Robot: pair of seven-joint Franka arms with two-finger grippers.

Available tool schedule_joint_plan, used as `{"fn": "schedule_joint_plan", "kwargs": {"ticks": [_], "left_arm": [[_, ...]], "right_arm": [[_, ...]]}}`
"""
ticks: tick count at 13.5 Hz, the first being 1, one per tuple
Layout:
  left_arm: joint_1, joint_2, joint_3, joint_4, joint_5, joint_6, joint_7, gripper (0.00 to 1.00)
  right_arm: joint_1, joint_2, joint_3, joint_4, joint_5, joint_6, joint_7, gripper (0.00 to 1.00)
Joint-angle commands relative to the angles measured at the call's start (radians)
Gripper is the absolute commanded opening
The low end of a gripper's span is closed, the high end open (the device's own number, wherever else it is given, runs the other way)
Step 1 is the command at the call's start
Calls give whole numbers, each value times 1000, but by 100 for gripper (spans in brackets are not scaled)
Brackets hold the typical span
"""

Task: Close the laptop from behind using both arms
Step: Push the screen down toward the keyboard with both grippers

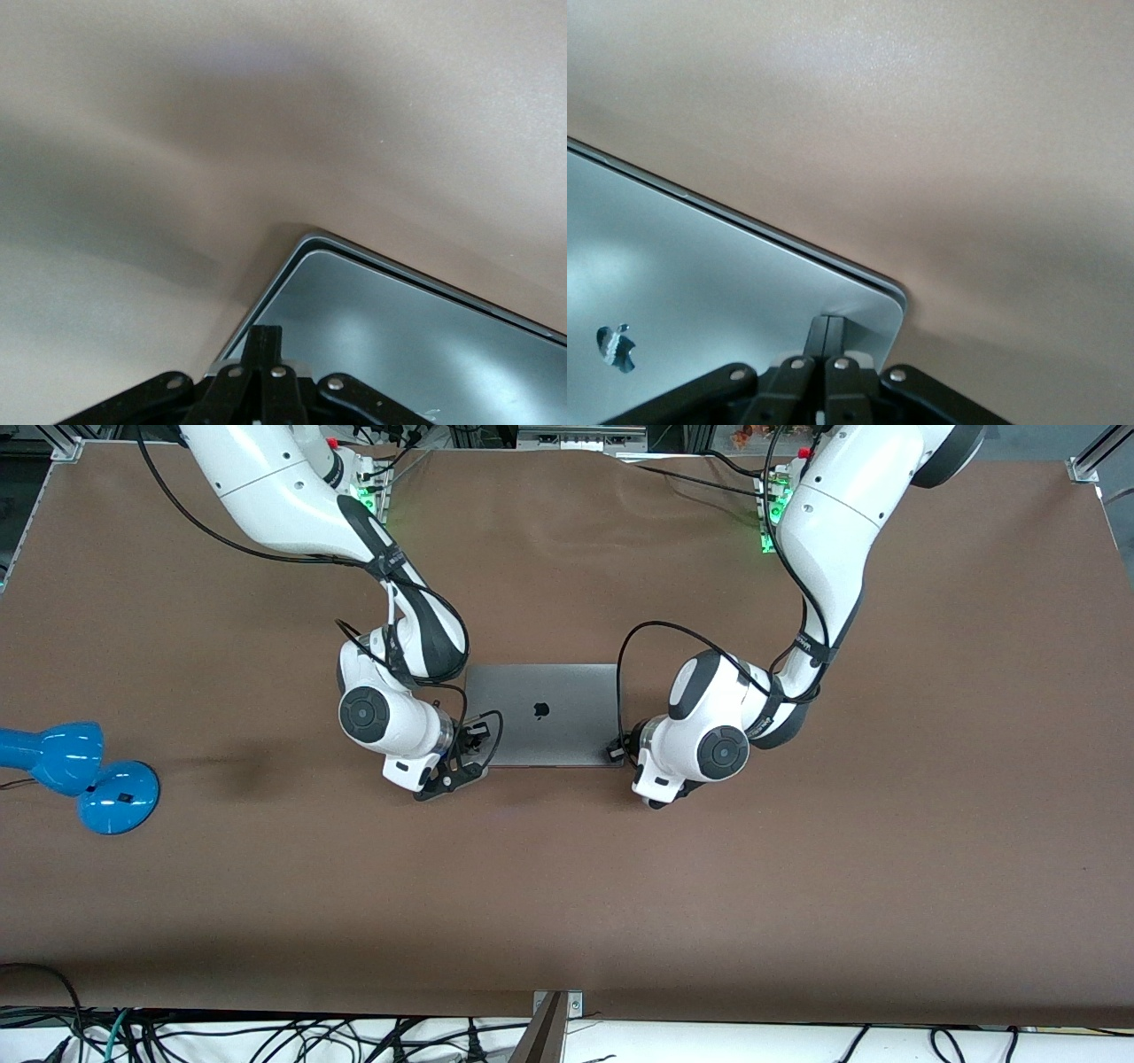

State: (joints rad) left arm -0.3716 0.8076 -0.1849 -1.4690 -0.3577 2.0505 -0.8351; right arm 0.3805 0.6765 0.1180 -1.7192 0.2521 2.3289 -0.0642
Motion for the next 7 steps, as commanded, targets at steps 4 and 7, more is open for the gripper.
{"fn": "schedule_joint_plan", "kwargs": {"ticks": [4,7], "left_arm": [[-15,56,-1,33,23,62,-2,0],[-15,71,1,42,25,65,-1,0]], "right_arm": [[8,21,-6,24,-10,18,-12,0],[-2,8,-6,61,-1,0,-3,0]]}}
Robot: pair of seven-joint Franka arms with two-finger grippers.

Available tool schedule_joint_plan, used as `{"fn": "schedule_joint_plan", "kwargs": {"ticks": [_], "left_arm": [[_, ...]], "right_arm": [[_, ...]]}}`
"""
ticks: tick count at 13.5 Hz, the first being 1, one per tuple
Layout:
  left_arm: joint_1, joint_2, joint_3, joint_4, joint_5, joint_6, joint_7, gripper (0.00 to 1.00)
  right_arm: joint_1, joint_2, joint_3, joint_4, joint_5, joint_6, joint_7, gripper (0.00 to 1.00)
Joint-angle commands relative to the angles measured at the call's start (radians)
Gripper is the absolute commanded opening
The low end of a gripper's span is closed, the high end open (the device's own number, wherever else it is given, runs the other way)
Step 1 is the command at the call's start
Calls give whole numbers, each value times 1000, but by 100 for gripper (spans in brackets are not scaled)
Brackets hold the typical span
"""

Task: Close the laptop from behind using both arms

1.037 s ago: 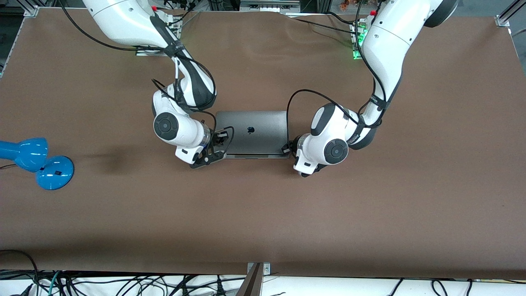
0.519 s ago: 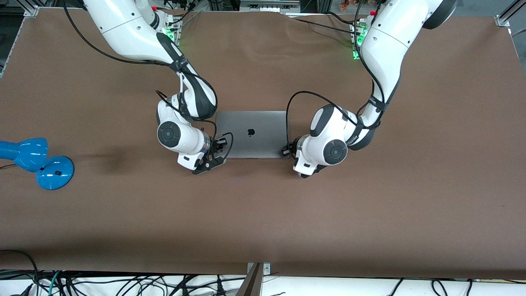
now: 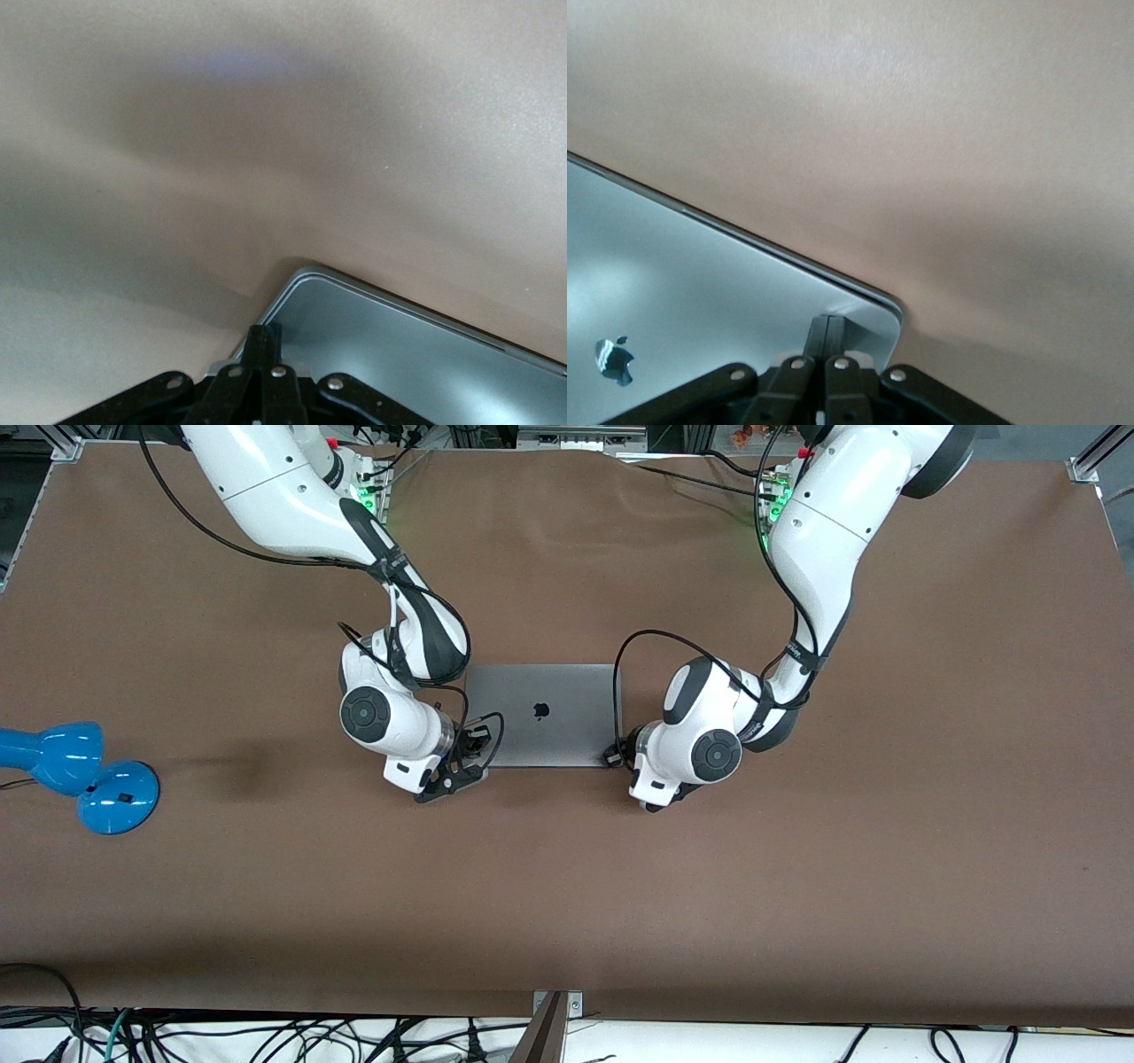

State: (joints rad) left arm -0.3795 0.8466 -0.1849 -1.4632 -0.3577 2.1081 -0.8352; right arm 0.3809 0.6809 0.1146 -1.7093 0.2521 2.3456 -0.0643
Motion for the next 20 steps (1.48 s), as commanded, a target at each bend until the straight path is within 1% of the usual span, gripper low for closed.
{"fn": "schedule_joint_plan", "kwargs": {"ticks": [1,2,4,5,6,7,8,9,11,13,14,16,17,18,20], "left_arm": [[-7,35,1,43,26,7,-2,0],[-7,35,1,43,29,7,-1,0],[-6,31,1,43,31,7,-1,0],[-4,25,2,43,34,4,-2,0],[1,13,5,44,40,-2,-2,3],[11,-1,8,41,46,-13,-4,53],[23,-29,13,29,49,-32,1,100],[30,-55,15,26,80,-61,4,100],[30,-119,12,24,245,-124,-2,100],[42,-188,15,24,290,-209,11,100],[50,-225,15,23,305,-250,19,100],[53,-291,13,23,365,-342,74,100],[59,-331,13,21,368,-380,94,100],[60,-387,13,-3,371,-402,111,100],[86,-504,10,-60,370,-424,183,100]], "right_arm": [[-2,-9,-3,56,1,-32,0,0],[-2,-24,-3,56,1,-43,1,1],[-2,-50,-9,56,1,-42,1,42],[0,-69,-13,56,-1,-40,0,61],[-2,-90,-13,56,-8,-39,-6,81],[-7,-119,-13,56,-14,-43,-11,98],[-14,-145,-13,56,-16,-57,-12,100],[-14,-168,-13,56,-16,-95,-9,100],[-31,-227,-15,56,-16,-193,1,100],[-86,-314,-15,56,-20,-344,3,100],[-117,-363,-15,57,-54,-424,3,100],[-155,-443,-15,86,-161,-550,1,100],[-169,-475,-15,102,-215,-601,1,100],[-172,-494,-15,132,-256,-656,4,100],[-195,-543,-13,175,-274,-779,61,100]]}}
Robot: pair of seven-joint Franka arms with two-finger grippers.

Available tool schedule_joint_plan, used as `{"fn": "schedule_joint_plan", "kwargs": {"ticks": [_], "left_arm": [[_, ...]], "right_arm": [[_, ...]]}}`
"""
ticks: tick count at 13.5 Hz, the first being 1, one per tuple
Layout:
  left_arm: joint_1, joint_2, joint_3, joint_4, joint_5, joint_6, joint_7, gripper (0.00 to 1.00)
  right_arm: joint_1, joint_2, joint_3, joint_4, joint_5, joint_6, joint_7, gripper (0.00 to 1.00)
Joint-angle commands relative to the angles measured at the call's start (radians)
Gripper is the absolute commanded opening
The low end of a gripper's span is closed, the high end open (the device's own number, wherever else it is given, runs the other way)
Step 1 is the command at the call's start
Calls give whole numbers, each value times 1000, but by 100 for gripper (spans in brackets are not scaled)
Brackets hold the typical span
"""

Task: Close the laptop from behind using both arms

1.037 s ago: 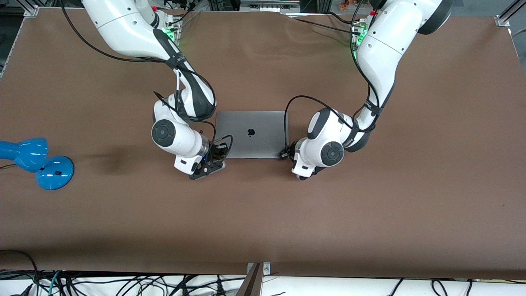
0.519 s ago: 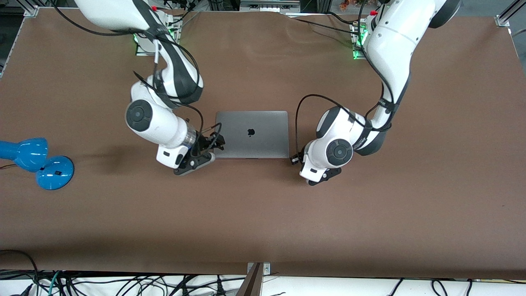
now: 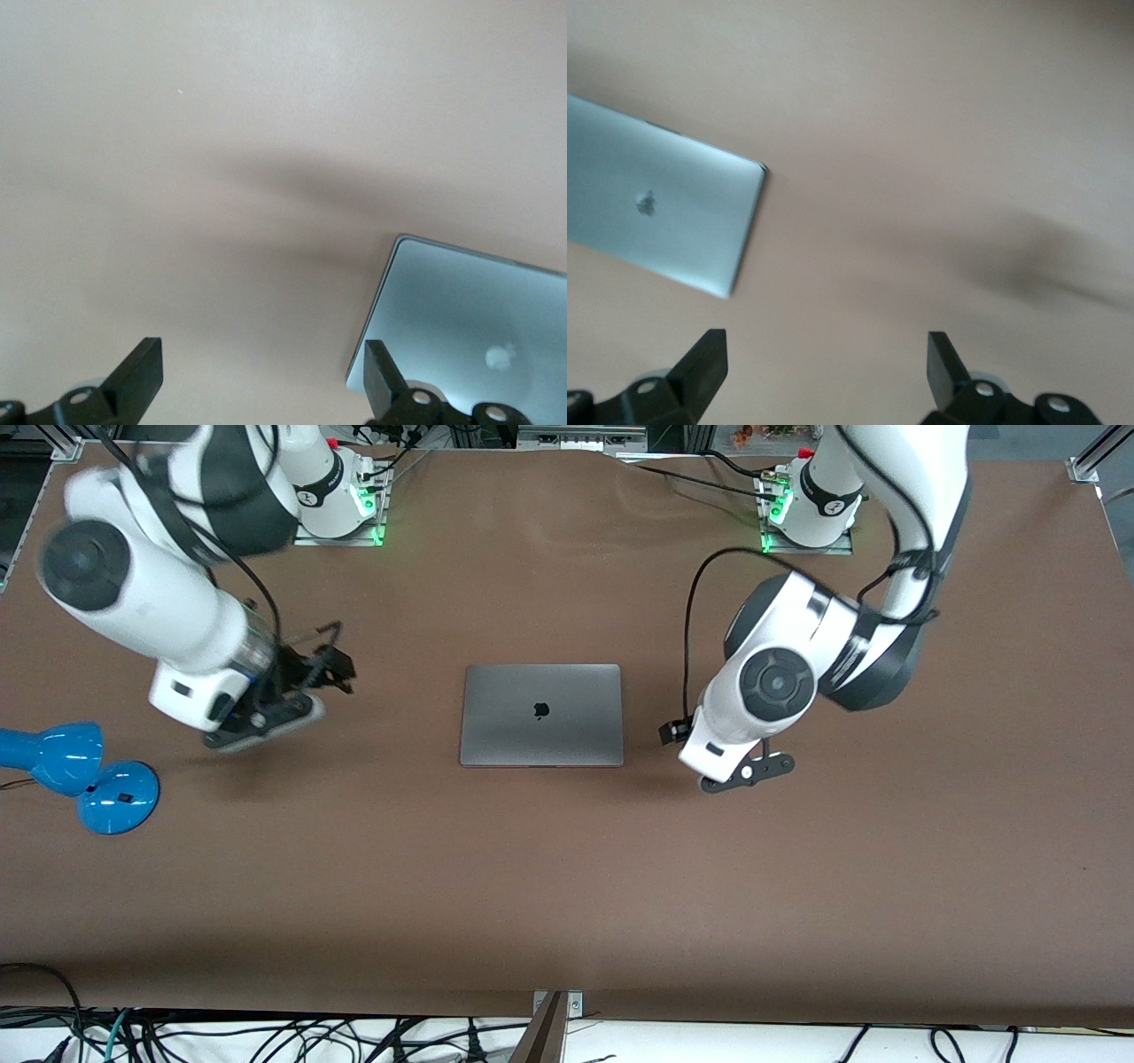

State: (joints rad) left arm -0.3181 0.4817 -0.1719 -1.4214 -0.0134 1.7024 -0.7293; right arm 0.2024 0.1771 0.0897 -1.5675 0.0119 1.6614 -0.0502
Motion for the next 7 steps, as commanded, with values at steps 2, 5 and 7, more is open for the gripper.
{"fn": "schedule_joint_plan", "kwargs": {"ticks": [2,5,7], "left_arm": [[48,-260,-3,-164,26,-38,131,100],[97,-377,-5,-192,26,-119,201,100],[189,-440,-17,-195,26,-183,324,100]], "right_arm": [[-40,-97,10,37,-24,-173,101,100],[-61,-169,-56,35,-6,-202,109,100],[-61,-197,-111,35,-3,-242,109,100]]}}
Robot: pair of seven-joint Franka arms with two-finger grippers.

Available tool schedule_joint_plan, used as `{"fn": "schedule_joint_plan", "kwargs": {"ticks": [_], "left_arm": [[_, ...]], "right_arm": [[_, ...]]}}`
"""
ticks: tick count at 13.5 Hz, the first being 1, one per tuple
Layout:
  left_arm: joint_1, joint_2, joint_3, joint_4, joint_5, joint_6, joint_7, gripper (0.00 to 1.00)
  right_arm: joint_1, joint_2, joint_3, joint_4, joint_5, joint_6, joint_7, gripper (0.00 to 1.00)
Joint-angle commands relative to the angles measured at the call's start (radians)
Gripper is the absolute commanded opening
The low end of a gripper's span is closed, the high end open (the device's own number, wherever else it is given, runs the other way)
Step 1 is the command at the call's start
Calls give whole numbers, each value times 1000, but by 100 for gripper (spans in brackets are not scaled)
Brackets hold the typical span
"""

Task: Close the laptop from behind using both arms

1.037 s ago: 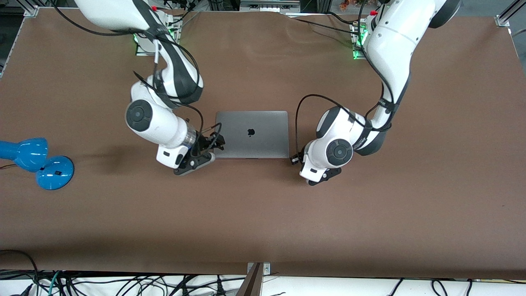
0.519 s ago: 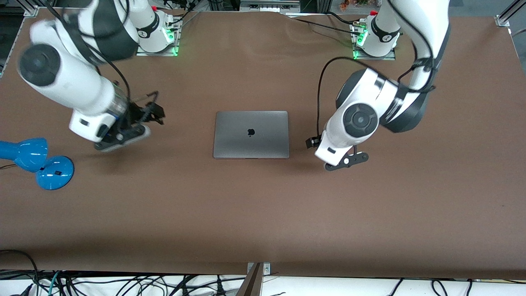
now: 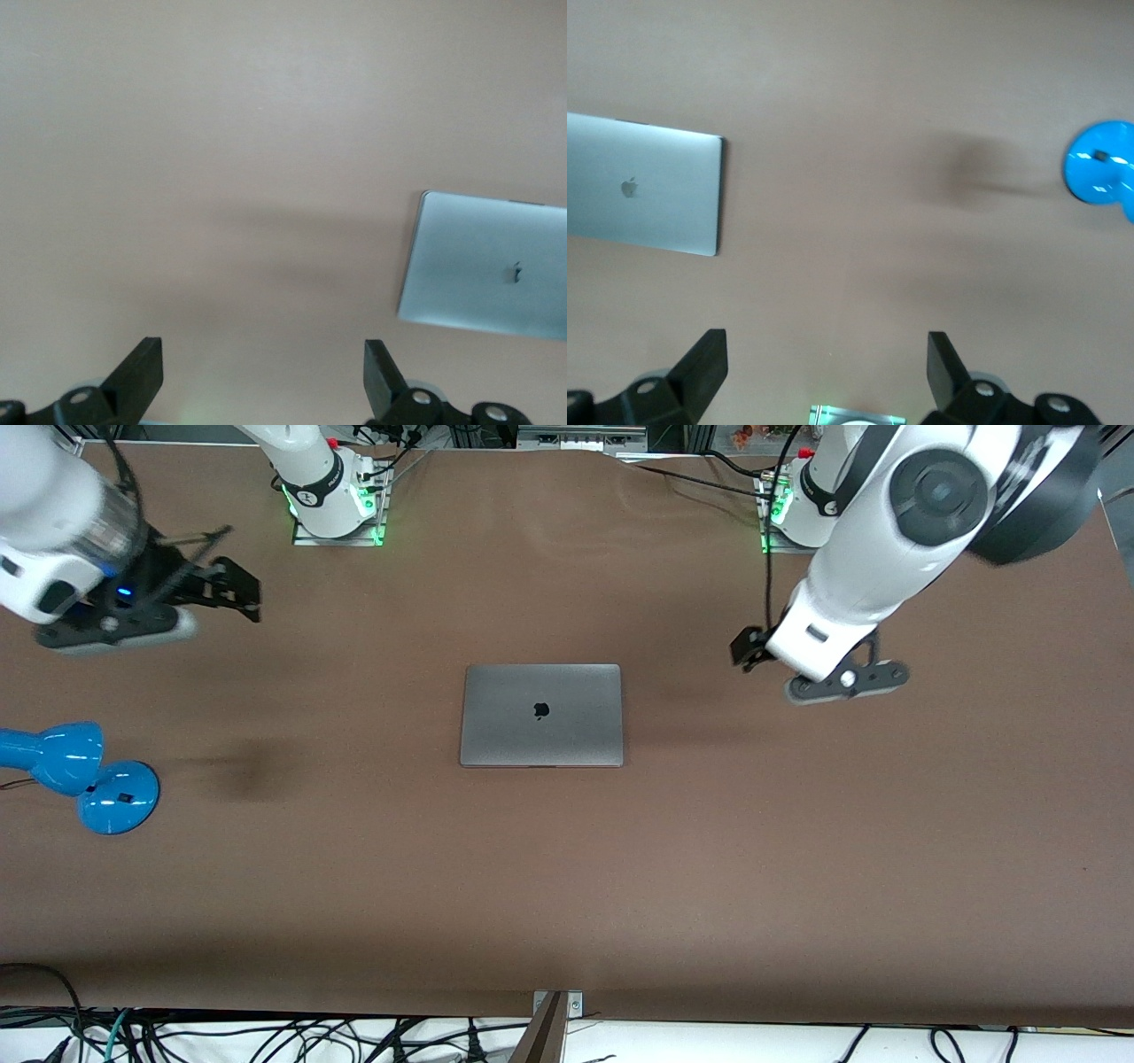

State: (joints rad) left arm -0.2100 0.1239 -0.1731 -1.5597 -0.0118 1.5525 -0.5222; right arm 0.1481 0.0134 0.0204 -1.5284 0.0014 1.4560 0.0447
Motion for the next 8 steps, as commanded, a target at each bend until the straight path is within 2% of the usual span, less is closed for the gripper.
{"fn": "schedule_joint_plan", "kwargs": {"ticks": [1,3,6,8], "left_arm": [[119,-111,-17,-57,26,-64,179,100],[210,-156,-28,-57,24,-103,290,100],[383,-191,-106,-78,24,-124,416,100],[385,-233,-85,-127,23,-118,496,100]], "right_arm": [[-10,-44,-69,-4,8,-63,7,100],[-10,-46,-109,-6,8,-86,7,100],[-25,-44,-129,-7,8,-72,9,100],[-42,-32,-117,-15,9,-68,12,100]]}}
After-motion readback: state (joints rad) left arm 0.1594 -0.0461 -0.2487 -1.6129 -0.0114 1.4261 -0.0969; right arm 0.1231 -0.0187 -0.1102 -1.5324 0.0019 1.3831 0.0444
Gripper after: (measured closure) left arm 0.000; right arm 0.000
